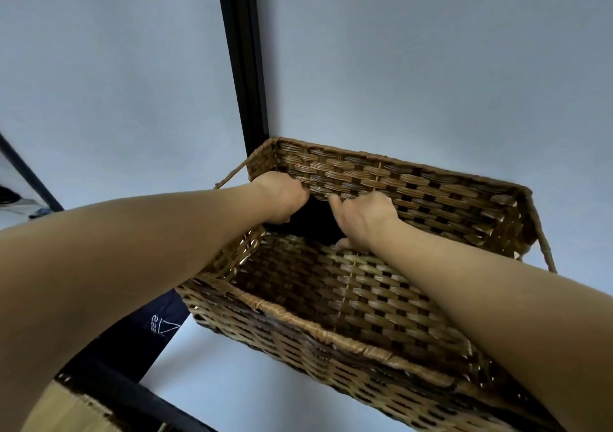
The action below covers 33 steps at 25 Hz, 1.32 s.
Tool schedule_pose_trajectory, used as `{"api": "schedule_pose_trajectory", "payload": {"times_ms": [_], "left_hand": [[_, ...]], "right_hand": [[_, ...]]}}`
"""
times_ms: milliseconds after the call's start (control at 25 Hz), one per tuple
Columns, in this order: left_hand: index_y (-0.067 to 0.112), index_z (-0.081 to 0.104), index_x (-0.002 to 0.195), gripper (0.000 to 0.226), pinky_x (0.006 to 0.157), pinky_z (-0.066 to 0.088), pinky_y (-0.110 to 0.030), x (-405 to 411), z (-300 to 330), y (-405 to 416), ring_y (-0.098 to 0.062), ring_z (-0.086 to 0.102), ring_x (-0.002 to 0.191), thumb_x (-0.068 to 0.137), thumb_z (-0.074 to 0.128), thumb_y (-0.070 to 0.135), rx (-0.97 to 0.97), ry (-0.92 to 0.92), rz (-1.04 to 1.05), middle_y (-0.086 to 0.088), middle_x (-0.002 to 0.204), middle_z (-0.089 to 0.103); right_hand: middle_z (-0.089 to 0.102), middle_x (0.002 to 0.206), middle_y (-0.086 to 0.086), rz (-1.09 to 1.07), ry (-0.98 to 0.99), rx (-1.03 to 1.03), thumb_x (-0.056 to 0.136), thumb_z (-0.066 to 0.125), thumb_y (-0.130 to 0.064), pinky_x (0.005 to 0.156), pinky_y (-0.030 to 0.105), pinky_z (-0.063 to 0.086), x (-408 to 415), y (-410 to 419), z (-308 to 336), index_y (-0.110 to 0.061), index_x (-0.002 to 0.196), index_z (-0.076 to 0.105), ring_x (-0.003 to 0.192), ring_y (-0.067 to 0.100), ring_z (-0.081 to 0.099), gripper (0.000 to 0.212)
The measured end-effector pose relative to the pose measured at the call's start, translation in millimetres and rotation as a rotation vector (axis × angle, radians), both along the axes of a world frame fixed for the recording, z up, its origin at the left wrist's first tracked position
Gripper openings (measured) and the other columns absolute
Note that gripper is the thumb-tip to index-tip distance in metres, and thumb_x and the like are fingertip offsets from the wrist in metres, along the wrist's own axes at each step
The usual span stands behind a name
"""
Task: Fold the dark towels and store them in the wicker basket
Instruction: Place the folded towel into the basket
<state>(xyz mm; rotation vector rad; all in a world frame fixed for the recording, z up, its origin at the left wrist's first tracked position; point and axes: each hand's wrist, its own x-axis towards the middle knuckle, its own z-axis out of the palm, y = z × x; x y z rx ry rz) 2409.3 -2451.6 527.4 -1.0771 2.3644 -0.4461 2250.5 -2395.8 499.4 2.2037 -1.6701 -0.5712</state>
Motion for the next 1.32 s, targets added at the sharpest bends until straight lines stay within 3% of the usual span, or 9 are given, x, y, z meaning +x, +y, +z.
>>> {"api": "schedule_pose_trajectory", "payload": {"times_ms": [80,160,320,480,720,800,920,1120,1320], "left_hand": [[0.011,0.058,0.128,0.045,0.092,0.055,-0.039,0,-6,-3,-0.028,0.064,0.111,0.091,0.071,0.034,0.055,-0.066,0.024,-0.009,0.125,0.064],[0.011,0.056,0.132,0.053,0.099,0.052,-0.04,-2,-12,-6,-0.028,0.061,0.117,0.088,0.075,0.033,0.087,-0.113,0.017,-0.01,0.129,0.062],[0.012,0.05,0.139,0.057,0.096,0.054,-0.041,-2,-10,-11,-0.028,0.06,0.118,0.09,0.073,0.031,0.005,-0.139,-0.042,-0.008,0.13,0.061],[0.013,0.052,0.136,0.046,0.087,0.055,-0.039,-5,-16,-8,-0.027,0.062,0.114,0.093,0.067,0.023,-0.085,-0.131,-0.065,-0.006,0.126,0.064],[0.013,0.05,0.134,0.065,0.089,0.052,-0.039,-5,0,-12,-0.028,0.061,0.116,0.082,0.081,0.037,0.03,-0.067,-0.022,-0.008,0.127,0.062],[0.017,0.052,0.129,0.055,0.09,0.051,-0.038,-1,9,-15,-0.025,0.059,0.112,0.084,0.078,0.034,0.114,0.008,-0.014,-0.006,0.125,0.061],[0.021,0.057,0.121,0.039,0.079,0.047,-0.034,3,23,-8,-0.018,0.054,0.098,0.088,0.073,0.035,0.17,0.185,0.017,-0.001,0.117,0.062],[0.023,0.05,0.143,0.059,0.1,0.048,-0.039,8,13,9,-0.024,0.054,0.121,0.092,0.066,0.049,0.317,0.235,0.126,-0.004,0.137,0.054],[0.023,0.04,0.151,0.073,0.109,0.043,-0.042,11,16,19,-0.027,0.048,0.133,0.09,0.065,0.055,0.365,0.224,0.177,-0.004,0.149,0.046]], "right_hand": [[0.068,0.108,0.003,0.042,0.002,0.003,0.085,0.067,-0.062,0.048,0.034,0.033,-2,0,4,-0.011,0.13,0.032,0.089,0.029,0.069,0.076],[0.067,0.113,0.006,0.066,-0.003,0.039,0.089,0.067,-0.055,0.056,0.036,0.041,-2,-3,3,-0.009,0.132,0.038,0.096,0.03,0.068,0.069],[0.06,0.13,0.01,-0.027,-0.101,0.174,0.094,0.066,-0.047,0.072,0.036,0.05,-2,-10,-5,-0.004,0.137,0.042,0.11,0.03,0.064,0.066],[0.057,0.134,0.01,-0.067,-0.086,0.246,0.09,0.072,-0.042,0.087,0.042,0.056,-3,-14,-5,-0.004,0.141,0.037,0.113,0.03,0.062,0.072],[0.061,0.122,0.006,-0.096,-0.109,0.234,0.09,0.071,-0.045,0.068,0.04,0.05,-3,-11,-7,-0.009,0.138,0.034,0.096,0.029,0.063,0.07],[0.061,0.114,0.004,-0.092,-0.102,0.239,0.087,0.071,-0.052,0.064,0.039,0.048,-4,-9,-3,-0.011,0.138,0.032,0.09,0.028,0.062,0.077],[0.061,0.12,0.005,-0.054,-0.033,0.206,0.082,0.07,-0.064,0.062,0.039,0.047,-5,-4,11,-0.01,0.138,0.031,0.099,0.029,0.065,0.087],[0.062,0.118,0.012,-0.034,-0.267,0.176,0.093,0.07,-0.029,0.076,0.041,0.056,-14,-1,9,-0.009,0.123,0.054,0.1,0.031,0.065,0.039],[0.057,0.125,0.011,-0.027,-0.325,0.222,0.093,0.069,-0.028,0.089,0.045,0.055,-22,5,14,-0.011,0.125,0.054,0.104,0.029,0.061,0.039]]}}
